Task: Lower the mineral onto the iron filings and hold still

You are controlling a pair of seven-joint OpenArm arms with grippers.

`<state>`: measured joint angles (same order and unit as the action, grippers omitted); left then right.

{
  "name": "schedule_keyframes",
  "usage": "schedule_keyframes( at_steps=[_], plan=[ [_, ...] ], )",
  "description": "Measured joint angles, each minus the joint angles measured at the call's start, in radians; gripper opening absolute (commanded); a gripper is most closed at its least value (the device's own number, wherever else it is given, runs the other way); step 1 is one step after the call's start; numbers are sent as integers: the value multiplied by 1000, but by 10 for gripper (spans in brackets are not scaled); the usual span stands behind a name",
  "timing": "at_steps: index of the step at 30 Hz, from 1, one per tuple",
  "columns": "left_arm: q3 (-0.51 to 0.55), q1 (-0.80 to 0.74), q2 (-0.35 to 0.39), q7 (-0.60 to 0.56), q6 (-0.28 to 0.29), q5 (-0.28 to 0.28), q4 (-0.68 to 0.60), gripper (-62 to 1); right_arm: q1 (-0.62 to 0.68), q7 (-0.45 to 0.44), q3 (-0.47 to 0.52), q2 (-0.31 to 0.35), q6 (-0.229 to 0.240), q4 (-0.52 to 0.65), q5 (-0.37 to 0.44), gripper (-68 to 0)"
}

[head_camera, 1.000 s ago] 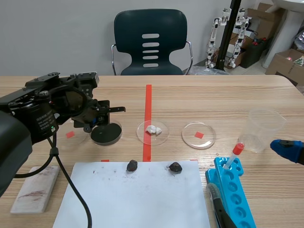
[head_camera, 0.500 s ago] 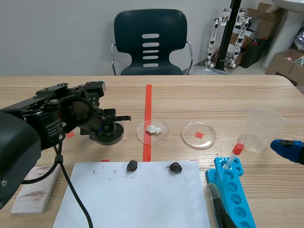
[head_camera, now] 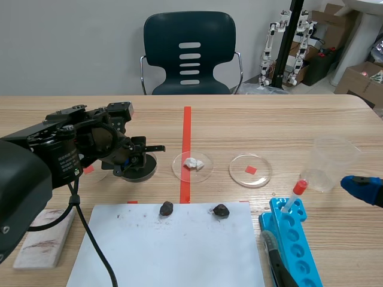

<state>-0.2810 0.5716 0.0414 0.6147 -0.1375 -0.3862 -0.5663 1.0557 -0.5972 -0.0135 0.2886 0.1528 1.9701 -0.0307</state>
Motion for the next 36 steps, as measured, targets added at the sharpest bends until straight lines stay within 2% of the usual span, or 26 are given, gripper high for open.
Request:
schedule_keyframes(
  at_steps=[28, 32, 36],
  plan=[
    [0, -5, 1, -2, 12, 0, -14, -493, 0, 0, 0, 0, 0, 0, 0, -20],
    [0, -63, 39, 0, 20, -16, -150, -493, 0, 0, 0, 0, 0, 0, 0, -20],
    [0, -170, 124, -46, 34, -15, -392, -493, 0, 0, 0, 0, 0, 0, 0, -20]
  ],
)
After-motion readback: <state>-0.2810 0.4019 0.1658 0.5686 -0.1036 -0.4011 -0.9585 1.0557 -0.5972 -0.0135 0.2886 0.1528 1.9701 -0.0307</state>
